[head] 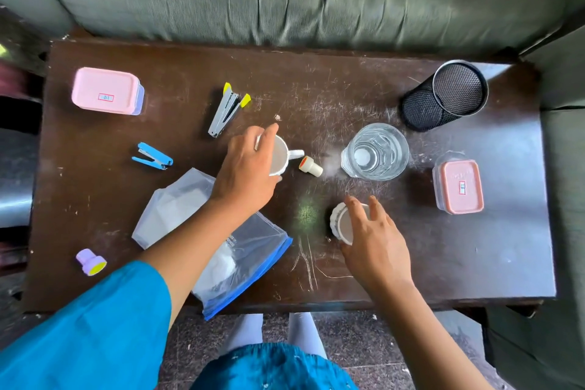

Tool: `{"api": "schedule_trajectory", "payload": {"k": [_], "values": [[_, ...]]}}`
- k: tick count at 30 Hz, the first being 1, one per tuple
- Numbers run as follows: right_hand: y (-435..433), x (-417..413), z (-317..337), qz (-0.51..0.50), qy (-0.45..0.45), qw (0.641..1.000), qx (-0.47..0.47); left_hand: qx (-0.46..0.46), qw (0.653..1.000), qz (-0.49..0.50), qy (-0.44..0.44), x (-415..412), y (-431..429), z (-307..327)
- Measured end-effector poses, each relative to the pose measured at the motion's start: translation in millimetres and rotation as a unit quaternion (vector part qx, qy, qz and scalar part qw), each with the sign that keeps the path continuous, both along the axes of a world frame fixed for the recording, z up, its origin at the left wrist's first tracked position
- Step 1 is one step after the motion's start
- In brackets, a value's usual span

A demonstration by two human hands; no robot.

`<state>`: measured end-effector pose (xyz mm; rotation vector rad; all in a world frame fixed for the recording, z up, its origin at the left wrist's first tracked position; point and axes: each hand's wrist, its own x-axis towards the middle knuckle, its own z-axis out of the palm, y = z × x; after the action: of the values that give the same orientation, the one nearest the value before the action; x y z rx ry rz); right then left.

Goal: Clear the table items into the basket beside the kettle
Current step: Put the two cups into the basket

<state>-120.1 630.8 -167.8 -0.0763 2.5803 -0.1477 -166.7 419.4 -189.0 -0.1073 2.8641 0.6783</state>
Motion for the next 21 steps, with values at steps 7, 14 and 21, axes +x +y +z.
{"api": "schedule_trajectory", "payload": {"k": [7,14,21], "values": [[-5.1,-4.1,2.7,-0.004,-0.003,1.0,0.0,-0.03,0.999,0.022,-0.022,0.9,-6.7,1.3],[-38.2,-14.2,16.1,-0.004,0.035,0.999,-0.041,-0.013,0.998,0.015,-0.064,5.1,-18.8,0.5],[-82.0,-29.9,18.2,0.147,0.076,0.985,-0.057,-0.026,0.997,0.037,-0.055,6.3,-35.5,0.0]]}}
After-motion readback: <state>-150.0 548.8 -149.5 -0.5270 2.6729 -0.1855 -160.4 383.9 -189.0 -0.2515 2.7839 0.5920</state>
